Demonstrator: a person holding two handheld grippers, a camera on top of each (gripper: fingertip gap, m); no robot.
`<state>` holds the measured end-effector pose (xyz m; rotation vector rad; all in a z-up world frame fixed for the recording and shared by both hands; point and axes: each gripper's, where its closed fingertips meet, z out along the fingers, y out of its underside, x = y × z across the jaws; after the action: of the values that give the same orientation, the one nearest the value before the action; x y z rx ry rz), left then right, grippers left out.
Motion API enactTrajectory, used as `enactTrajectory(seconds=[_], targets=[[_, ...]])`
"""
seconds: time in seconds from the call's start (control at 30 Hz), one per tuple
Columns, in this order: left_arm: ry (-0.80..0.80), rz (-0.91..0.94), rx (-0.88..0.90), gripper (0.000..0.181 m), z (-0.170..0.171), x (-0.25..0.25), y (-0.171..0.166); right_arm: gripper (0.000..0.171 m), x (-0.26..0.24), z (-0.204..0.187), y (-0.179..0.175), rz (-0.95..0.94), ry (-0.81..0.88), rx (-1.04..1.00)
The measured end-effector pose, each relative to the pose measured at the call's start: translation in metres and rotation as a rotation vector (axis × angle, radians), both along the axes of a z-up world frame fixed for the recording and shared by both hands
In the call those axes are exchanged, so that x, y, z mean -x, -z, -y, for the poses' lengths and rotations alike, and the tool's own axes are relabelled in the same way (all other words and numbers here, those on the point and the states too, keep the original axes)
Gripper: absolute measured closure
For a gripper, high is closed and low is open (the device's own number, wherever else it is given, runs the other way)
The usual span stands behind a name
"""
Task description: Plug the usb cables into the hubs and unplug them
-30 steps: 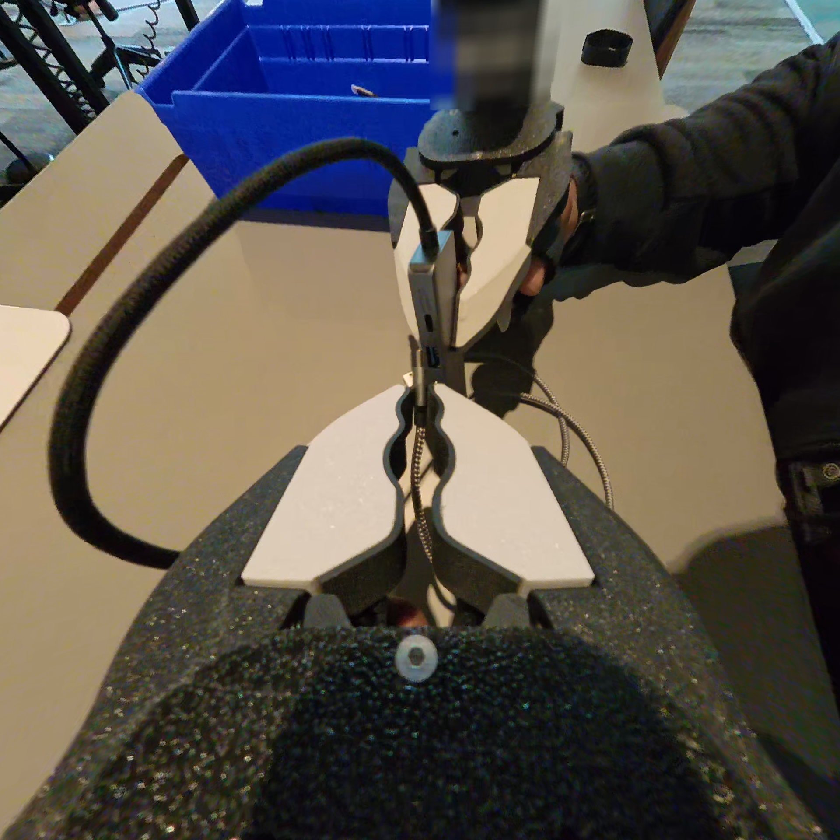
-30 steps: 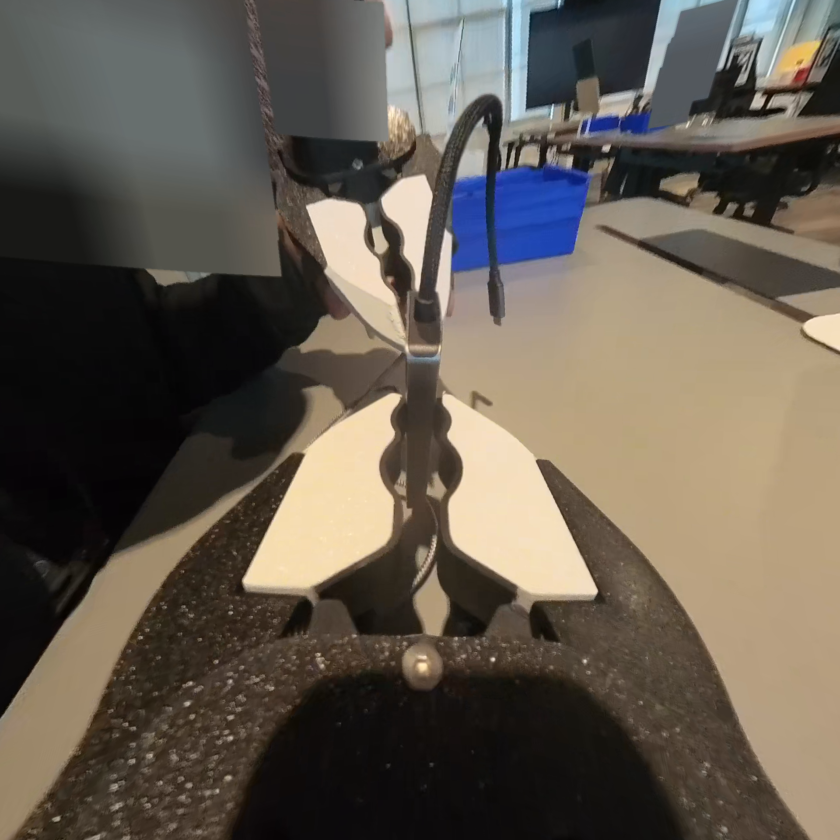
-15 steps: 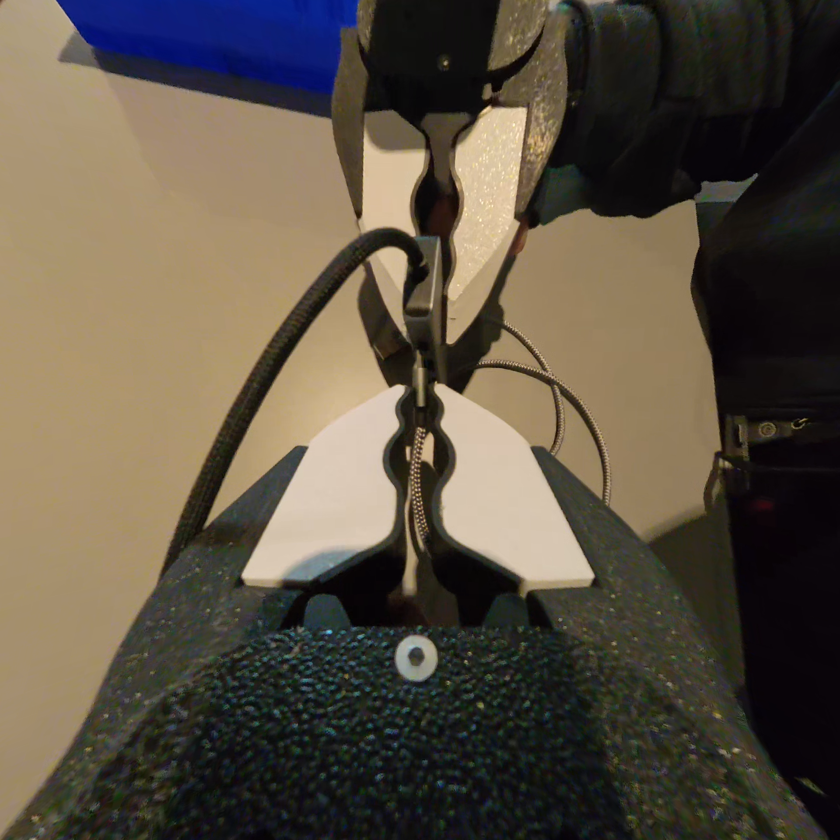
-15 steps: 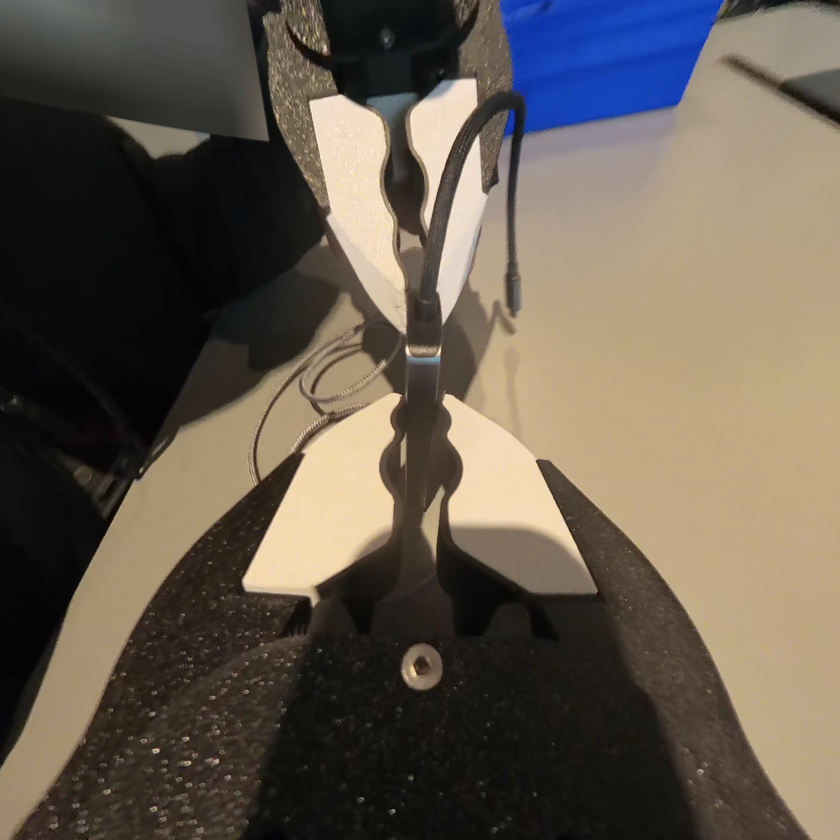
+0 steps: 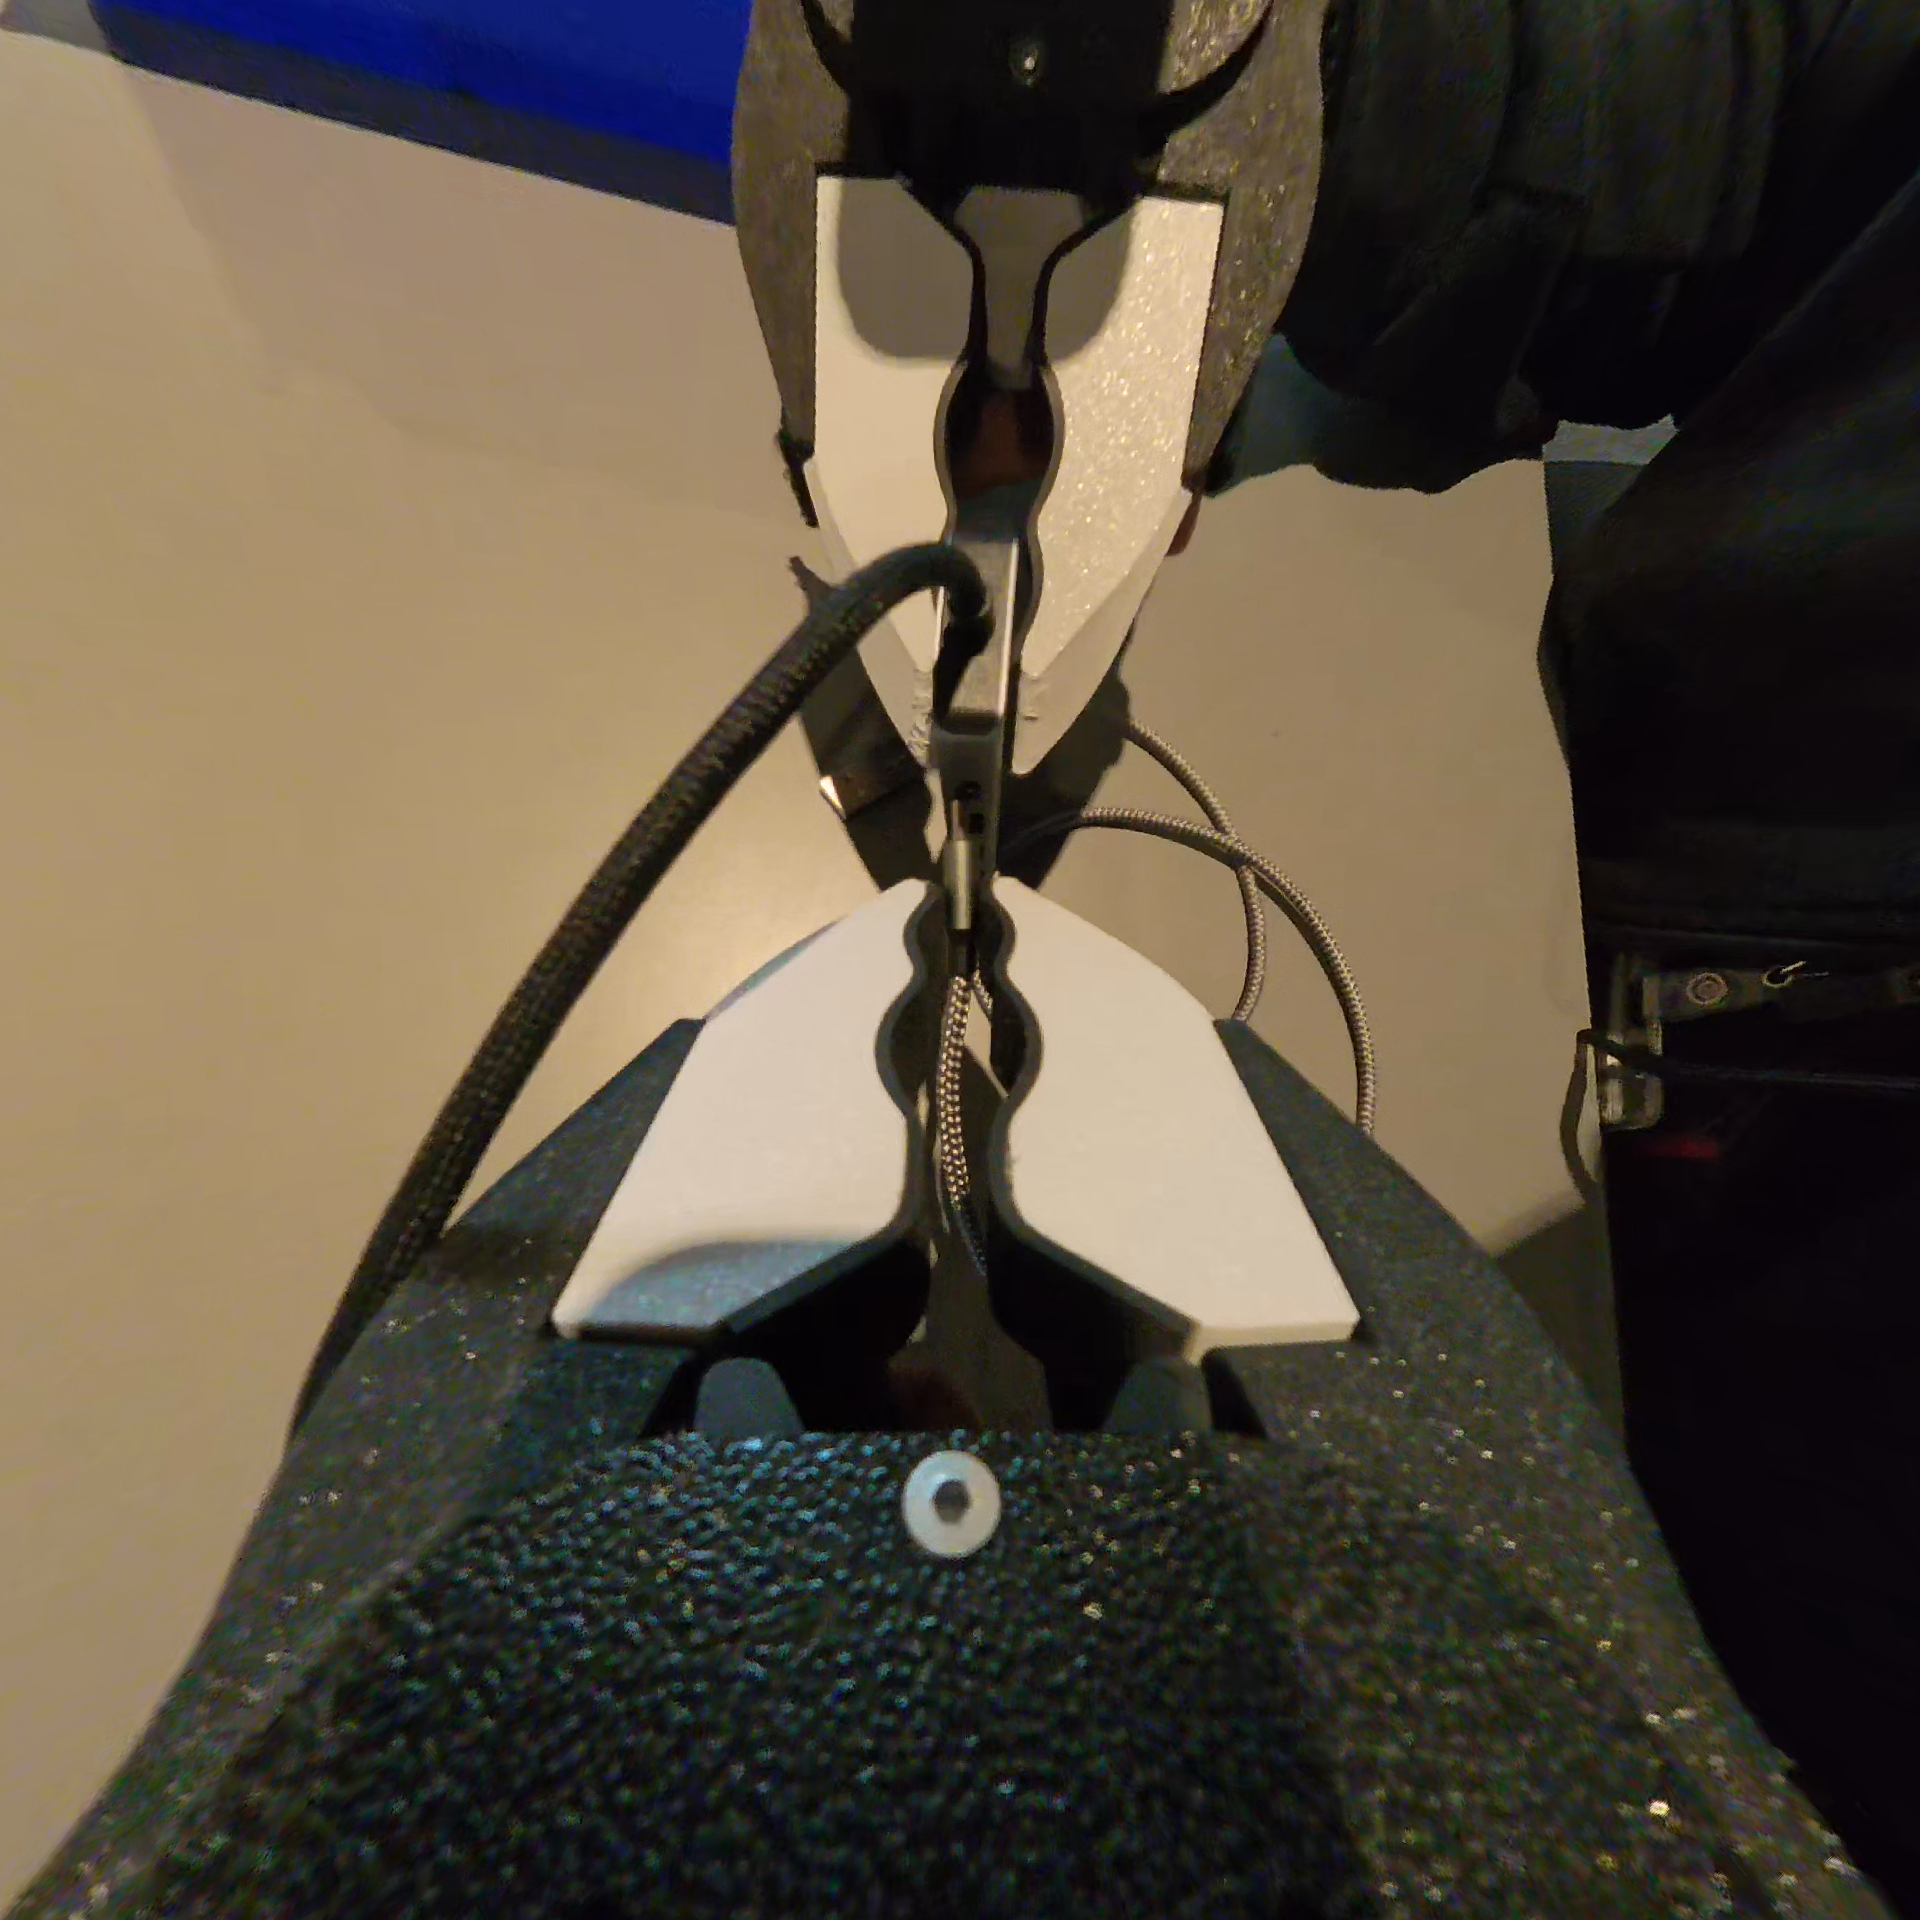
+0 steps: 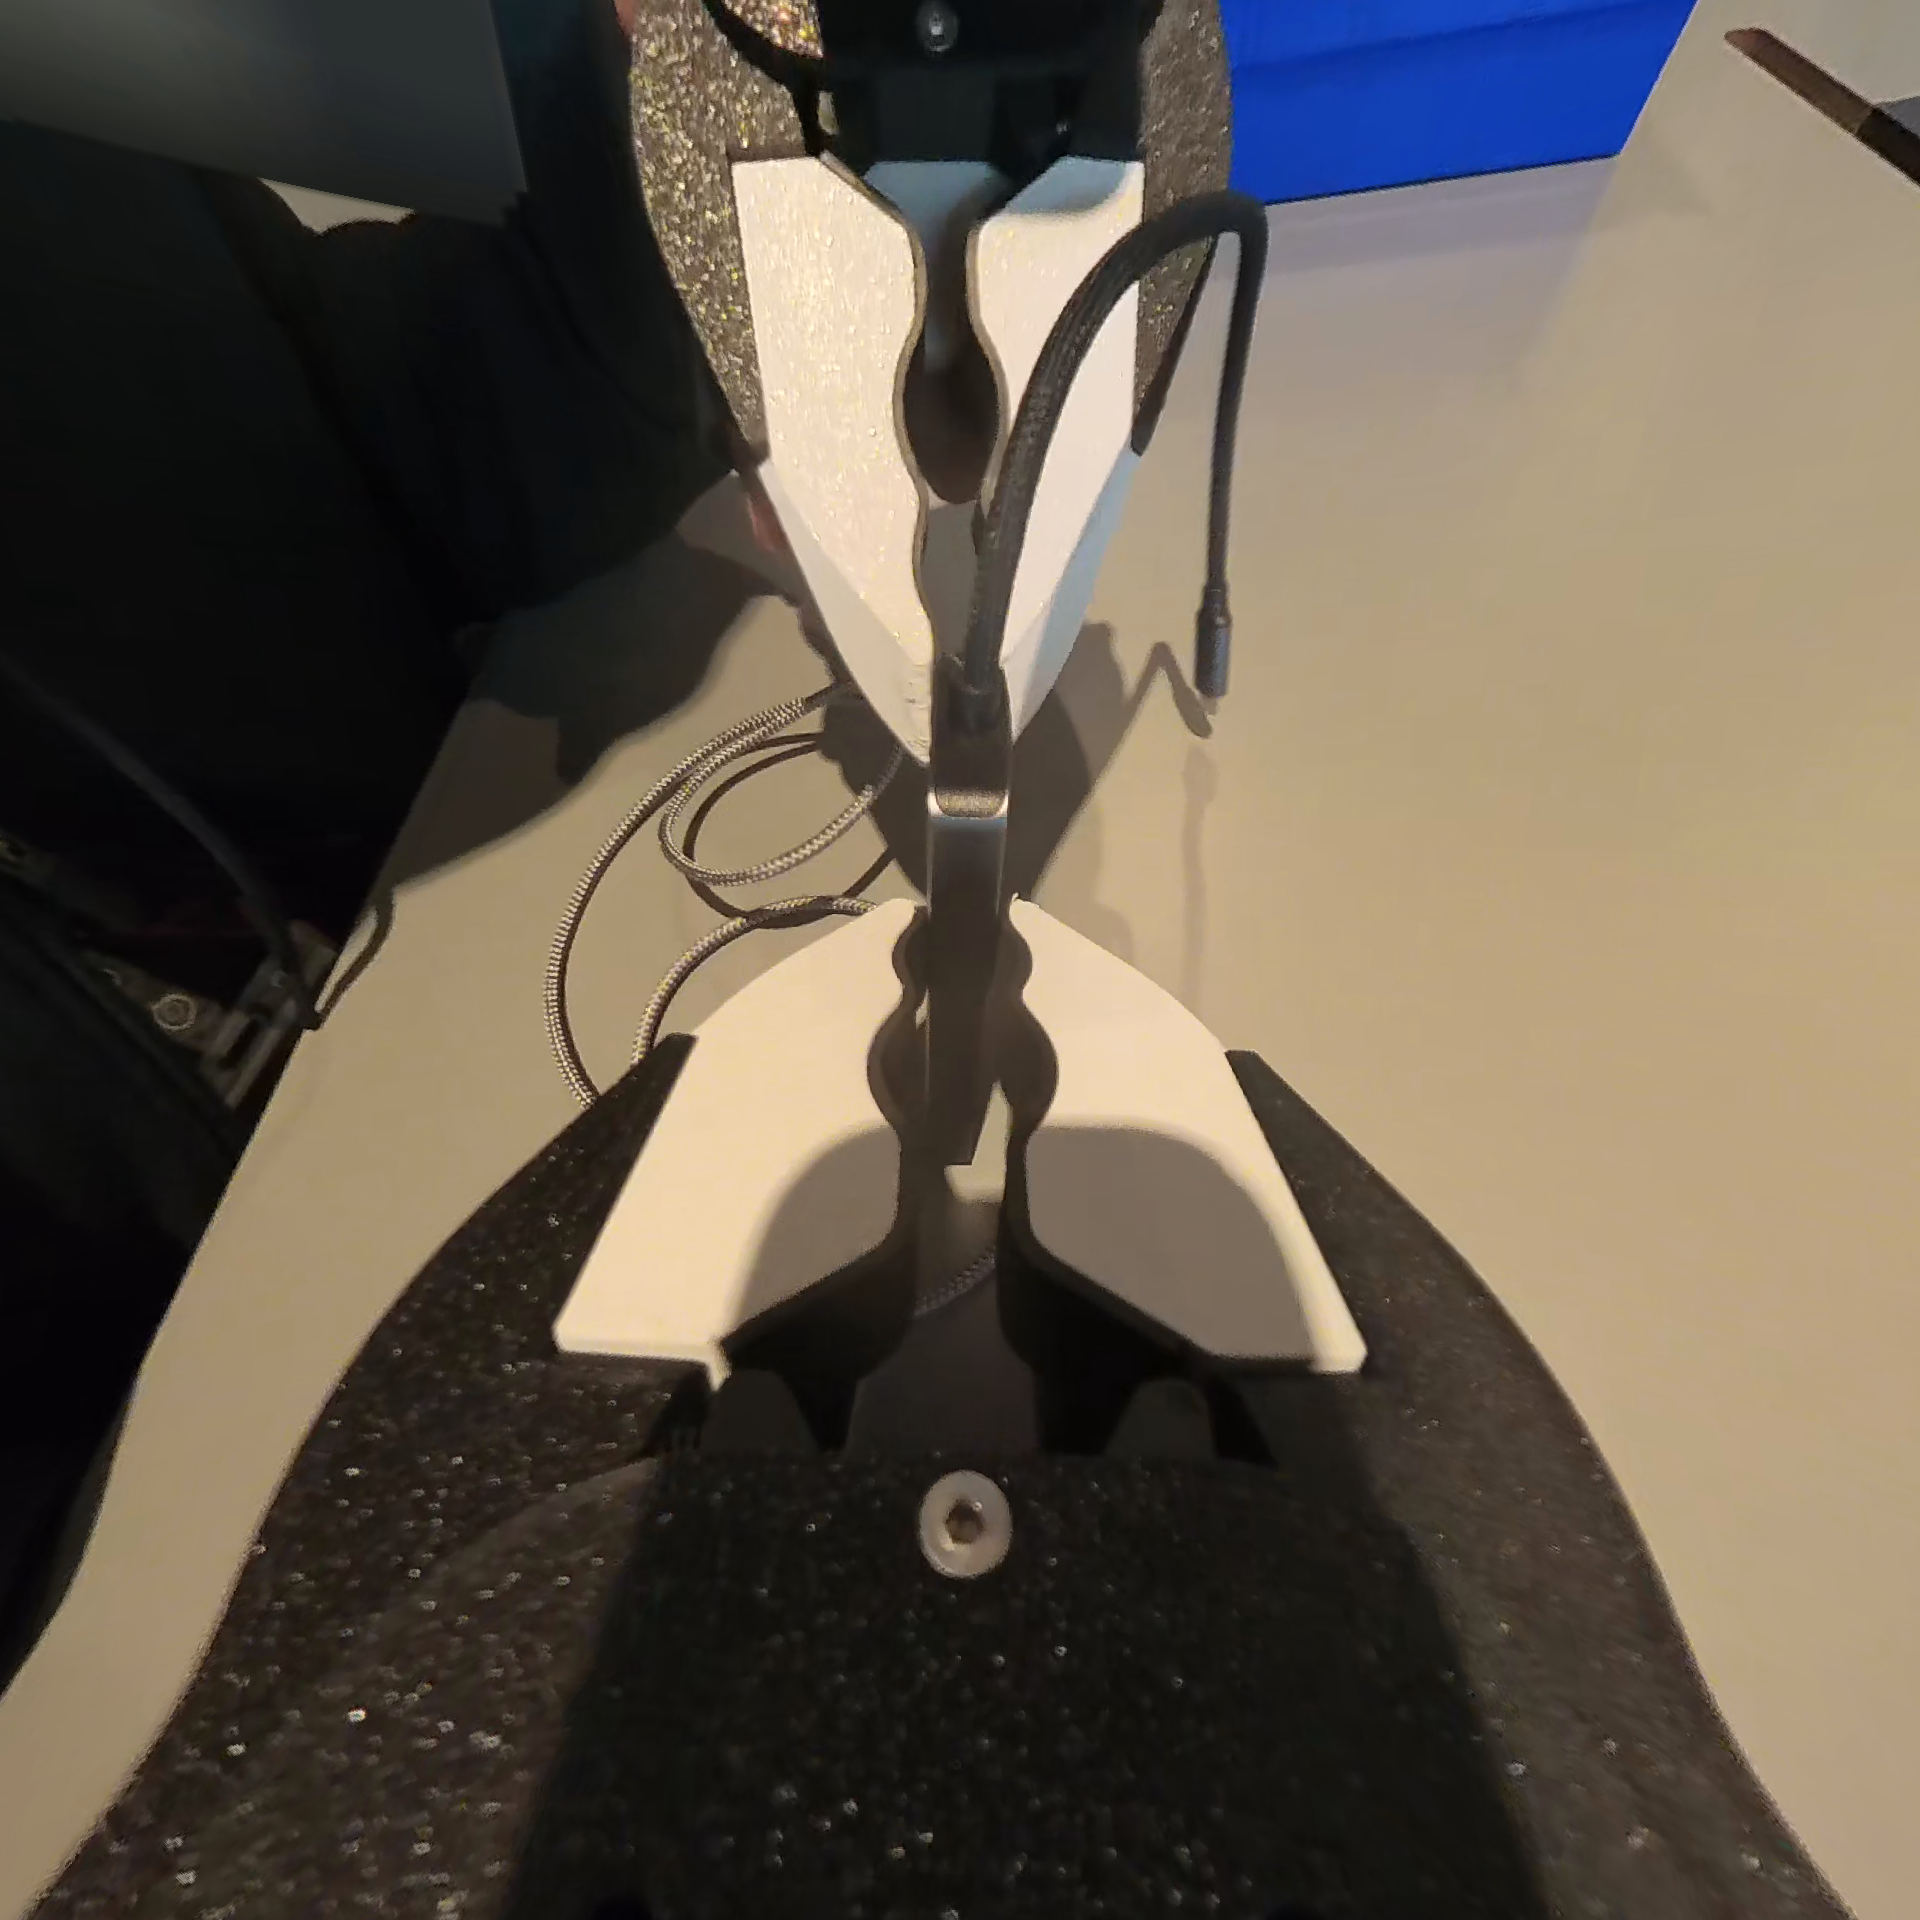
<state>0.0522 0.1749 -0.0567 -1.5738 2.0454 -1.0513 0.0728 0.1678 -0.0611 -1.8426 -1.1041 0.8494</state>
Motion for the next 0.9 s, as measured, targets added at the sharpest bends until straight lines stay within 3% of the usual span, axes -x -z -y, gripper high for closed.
enactTrajectory(seconds=[0.9], targets=[[0.015, -0.058, -0.164, 0.176, 0.006, 0.011, -0.001, 0.16, 0.008, 0.004, 0.004, 0.234, -0.007, -0.114]])
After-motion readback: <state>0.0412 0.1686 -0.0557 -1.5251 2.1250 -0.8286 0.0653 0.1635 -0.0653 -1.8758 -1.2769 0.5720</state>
